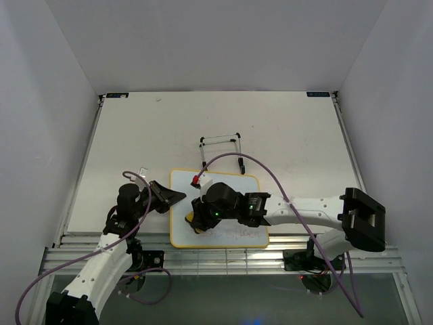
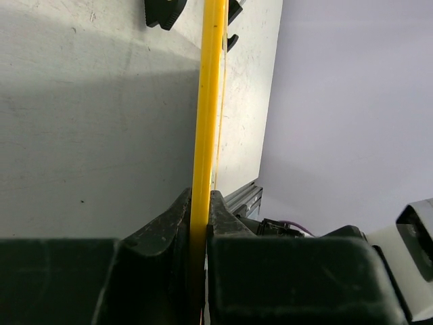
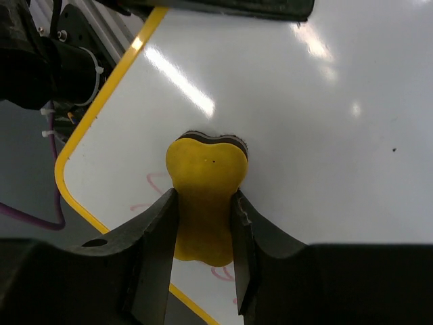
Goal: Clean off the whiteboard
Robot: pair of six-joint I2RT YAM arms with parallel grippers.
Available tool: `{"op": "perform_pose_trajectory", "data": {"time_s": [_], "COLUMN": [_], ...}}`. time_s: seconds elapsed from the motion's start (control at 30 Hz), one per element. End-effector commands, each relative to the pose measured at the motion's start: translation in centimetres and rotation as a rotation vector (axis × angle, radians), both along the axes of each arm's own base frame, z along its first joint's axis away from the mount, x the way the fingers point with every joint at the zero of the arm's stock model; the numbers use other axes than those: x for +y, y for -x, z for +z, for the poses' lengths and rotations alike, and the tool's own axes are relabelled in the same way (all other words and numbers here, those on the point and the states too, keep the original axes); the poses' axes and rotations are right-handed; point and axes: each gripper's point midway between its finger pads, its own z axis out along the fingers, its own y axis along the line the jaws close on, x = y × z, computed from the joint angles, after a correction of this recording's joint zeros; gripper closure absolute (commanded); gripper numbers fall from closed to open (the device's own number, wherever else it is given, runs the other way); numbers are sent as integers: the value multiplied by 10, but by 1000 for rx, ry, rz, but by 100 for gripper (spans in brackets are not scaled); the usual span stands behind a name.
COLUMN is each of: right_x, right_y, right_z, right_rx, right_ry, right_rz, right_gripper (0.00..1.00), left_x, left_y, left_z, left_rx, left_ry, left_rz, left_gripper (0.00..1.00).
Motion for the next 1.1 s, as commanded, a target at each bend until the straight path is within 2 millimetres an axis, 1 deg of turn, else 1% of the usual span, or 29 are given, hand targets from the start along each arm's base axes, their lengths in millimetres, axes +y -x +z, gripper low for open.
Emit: {"op": "perform_pose_trajectory", "data": {"time_s": [0.0, 0.03, 0.07, 0.13, 0.17, 0.23, 0.27, 0.3, 0.33, 0.37, 0.4, 0.43, 0.47, 0.53, 0.57, 0.6, 0.63, 0.7, 0.77, 0.8, 0.9, 0.93, 0.97, 1.0, 1.03, 1.07], "right_x": [5, 4, 0, -9, -18, -36, -48, -62, -68, -80, -92, -99, -110, -127, -135, -140, -151, -158, -162, -161, -153, -149, -146, -145, -144, -141], "right_y": [-13, -18, -32, -46, -64, -76, -91, -95, -94, -104, -104, -107, -115, -116, -121, -122, -124, -124, -124, -124, -127, -129, -131, -129, -129, -126], "right_z": [-13, -15, -21, -29, -34, -49, -53, -66, -72, -78, -88, -93, -97, -105, -106, -109, -111, -113, -108, -104, -73, -54, -43, -35, -21, -14], "right_rx": [-14, -13, -6, -3, -6, 16, 17, 27, 56, 69, 81, 88, 99, 112, 116, 114, 122, 129, 127, 118, 81, 53, 42, 35, 14, 10], "right_ry": [74, 86, 102, 129, 148, 186, 198, 229, 236, 248, 273, 285, 295, 322, 328, 340, 352, 353, 341, 331, 246, 191, 160, 147, 112, 97], "right_rz": [-31, -28, -53, -80, -114, -146, -183, -200, -192, -223, -225, -238, -270, -288, -312, -317, -341, -346, -347, -341, -347, -353, -362, -365, -371, -365], "right_gripper": [77, 77, 77, 77, 77, 77, 77, 77, 77, 77, 77, 77, 77, 77, 77, 77, 77, 77, 78, 78, 79, 79, 79, 79, 80, 80], "left_x": [0, 0, 0, -1, -2, -4, -4, -4, -4, -4, -3, -3, -3, -4, -4, -4, -4, -3, -3, -3, -3, -3, -3, -2, -2, -2], "left_y": [-3, -3, -2, 0, 0, 3, 3, 4, 4, 4, 5, 5, 5, 6, 6, 6, 7, 7, 7, 7, 8, 7, 7, 7, 6, 6], "left_z": [8, 7, 7, 6, 6, 7, 7, 8, 7, 9, 8, 8, 8, 7, 7, 7, 7, 6, 5, 5, 4, 6, 6, 6, 6, 7], "left_rx": [18, 20, 19, 18, 17, 12, 13, 9, 12, 3, 6, 4, 7, 9, 10, 8, 8, 11, 12, 15, 20, 12, 14, 15, 15, 12], "left_ry": [45, 45, 46, 43, 42, 40, 39, 41, 40, 41, 39, 38, 40, 40, 39, 39, 39, 38, 38, 39, 40, 39, 39, 39, 40, 41], "left_rz": [38, 37, 34, 19, 12, -9, -11, -14, -12, -11, -10, -9, -10, -14, -16, -16, -16, -15, -13, -9, -7, -8, -9, -6, -2, -2], "left_gripper": [100, 100, 100, 100, 100, 100, 100, 100, 100, 100, 100, 100, 100, 100, 100, 100, 100, 100, 100, 100, 100, 100, 100, 100, 100, 100]}}
